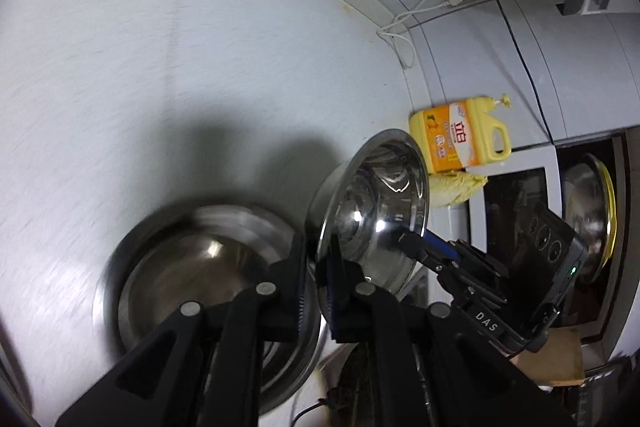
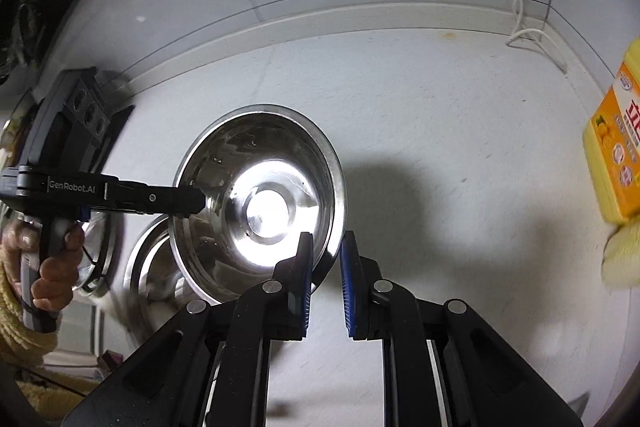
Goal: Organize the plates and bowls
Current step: 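Carry the small bowl with both grippers and lower it into the medium bowl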
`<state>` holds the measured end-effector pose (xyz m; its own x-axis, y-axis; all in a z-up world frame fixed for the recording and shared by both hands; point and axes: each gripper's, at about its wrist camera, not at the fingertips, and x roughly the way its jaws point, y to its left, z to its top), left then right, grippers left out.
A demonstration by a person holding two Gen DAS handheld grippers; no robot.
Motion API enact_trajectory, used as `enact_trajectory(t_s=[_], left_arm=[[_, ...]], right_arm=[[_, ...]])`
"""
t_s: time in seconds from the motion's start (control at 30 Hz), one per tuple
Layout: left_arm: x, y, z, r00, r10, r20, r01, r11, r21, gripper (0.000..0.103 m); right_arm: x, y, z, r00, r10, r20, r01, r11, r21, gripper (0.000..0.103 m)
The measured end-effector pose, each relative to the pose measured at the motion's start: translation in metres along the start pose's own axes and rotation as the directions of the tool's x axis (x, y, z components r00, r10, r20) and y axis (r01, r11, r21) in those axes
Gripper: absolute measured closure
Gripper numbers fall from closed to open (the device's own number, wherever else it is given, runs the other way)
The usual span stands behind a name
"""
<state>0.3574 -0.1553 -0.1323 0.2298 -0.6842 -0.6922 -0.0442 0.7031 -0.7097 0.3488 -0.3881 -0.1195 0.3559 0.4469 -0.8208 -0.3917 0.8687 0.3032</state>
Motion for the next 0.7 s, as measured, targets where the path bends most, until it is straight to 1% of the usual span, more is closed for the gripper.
enact_trajectory(t_s=[0.1,0.2,0.27,0.4,0.53,0.63,0.7], left_arm=[[-0.024,0.019,-0.03,0.999,0.03,0.02,-0.03,0.999,-0.011,0.095],[-0.029,0.045,-0.049,0.998,0.065,0.001,-0.065,0.997,-0.046,0.095],[-0.028,0.055,-0.054,0.997,0.08,-0.002,-0.08,0.995,-0.065,0.095],[-0.025,0.06,-0.059,0.994,0.113,0.006,-0.112,0.993,-0.046,0.095],[-0.023,0.065,-0.062,0.989,0.144,0.012,-0.144,0.989,-0.035,0.095],[-0.026,0.064,-0.061,0.983,0.178,0.038,-0.177,0.984,-0.019,0.095],[-0.03,0.062,-0.06,0.975,0.21,0.065,-0.211,0.978,-0.003,0.095]], right_arm=[[-0.002,0.023,-0.017,0.999,0.037,-0.032,-0.038,0.999,-0.029,0.091],[0.013,0.043,-0.031,0.994,0.076,-0.082,-0.08,0.996,-0.044,0.091],[0.03,0.051,-0.037,0.988,0.082,-0.129,-0.087,0.995,-0.039,0.091],[0.052,0.057,-0.042,0.98,0.075,-0.185,-0.082,0.996,-0.033,0.091],[0.061,0.058,-0.045,0.976,0.057,-0.209,-0.064,0.997,-0.031,0.091],[0.059,0.07,-0.049,0.976,0.037,-0.214,-0.047,0.998,-0.042,0.091],[0.057,0.072,-0.051,0.977,0.035,-0.212,-0.046,0.998,-0.048,0.09]])
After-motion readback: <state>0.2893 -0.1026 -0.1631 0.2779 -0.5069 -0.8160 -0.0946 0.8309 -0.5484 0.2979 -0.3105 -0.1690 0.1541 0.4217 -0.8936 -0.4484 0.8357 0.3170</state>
